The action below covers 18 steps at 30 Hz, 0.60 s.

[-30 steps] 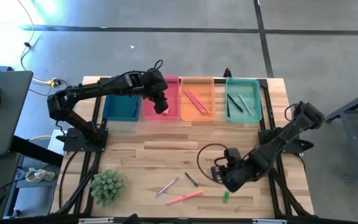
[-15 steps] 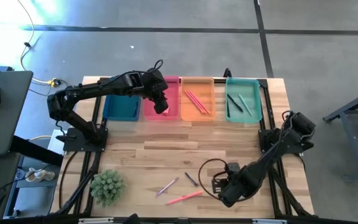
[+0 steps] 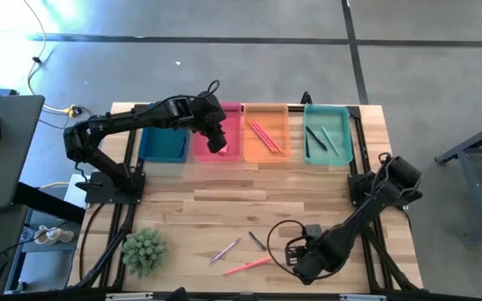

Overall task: Sort crayons/erasers/pens/pencils in bins
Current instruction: Put the green eraser into the pink bin

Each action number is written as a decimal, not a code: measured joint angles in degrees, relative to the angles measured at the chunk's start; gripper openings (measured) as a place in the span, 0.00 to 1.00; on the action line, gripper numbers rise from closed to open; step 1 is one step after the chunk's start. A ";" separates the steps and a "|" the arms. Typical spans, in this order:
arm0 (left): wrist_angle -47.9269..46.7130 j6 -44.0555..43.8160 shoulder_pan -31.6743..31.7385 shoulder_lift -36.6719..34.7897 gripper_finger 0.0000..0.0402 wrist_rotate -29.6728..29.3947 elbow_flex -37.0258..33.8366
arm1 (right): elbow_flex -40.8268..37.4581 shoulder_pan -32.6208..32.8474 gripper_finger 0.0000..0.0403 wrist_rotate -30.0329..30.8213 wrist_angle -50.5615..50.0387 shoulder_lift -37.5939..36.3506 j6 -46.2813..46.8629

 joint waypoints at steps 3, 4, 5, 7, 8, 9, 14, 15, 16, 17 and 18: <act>0.00 0.00 0.00 0.00 0.30 0.01 0.00 | -0.01 0.09 0.48 -1.62 0.13 0.82 1.05; 0.02 0.00 0.00 0.00 0.30 0.01 0.00 | -0.04 0.09 0.49 -2.39 0.31 1.06 1.18; 0.02 0.00 0.00 0.00 0.30 0.01 0.00 | -0.04 0.09 0.51 -3.23 0.62 1.30 1.46; 0.02 0.00 0.00 0.00 0.30 0.00 0.00 | -0.04 0.09 0.53 -3.53 1.43 1.98 2.10; 0.00 0.00 0.00 0.00 0.30 0.01 0.00 | -0.04 0.07 0.54 -3.49 2.13 2.43 2.10; 0.02 0.00 0.00 0.00 0.30 0.01 0.00 | -0.04 0.08 0.54 -3.39 3.00 2.86 2.11; 0.02 0.00 0.00 0.00 0.30 0.01 0.00 | -0.07 0.29 0.55 -3.47 4.63 5.56 2.12; 0.02 0.00 0.00 0.00 0.30 0.00 0.00 | -0.07 0.33 0.55 -3.56 5.05 5.95 2.12; 0.02 0.00 0.00 0.00 0.30 0.01 0.00 | -0.07 0.35 0.55 -3.53 5.39 6.31 2.12; 0.02 0.00 0.00 0.00 0.30 0.01 0.00 | -0.07 0.35 0.55 -3.55 5.47 6.62 2.14; 0.02 0.00 0.00 0.00 0.30 0.01 0.00 | -0.07 0.37 0.55 -3.53 5.46 6.93 2.19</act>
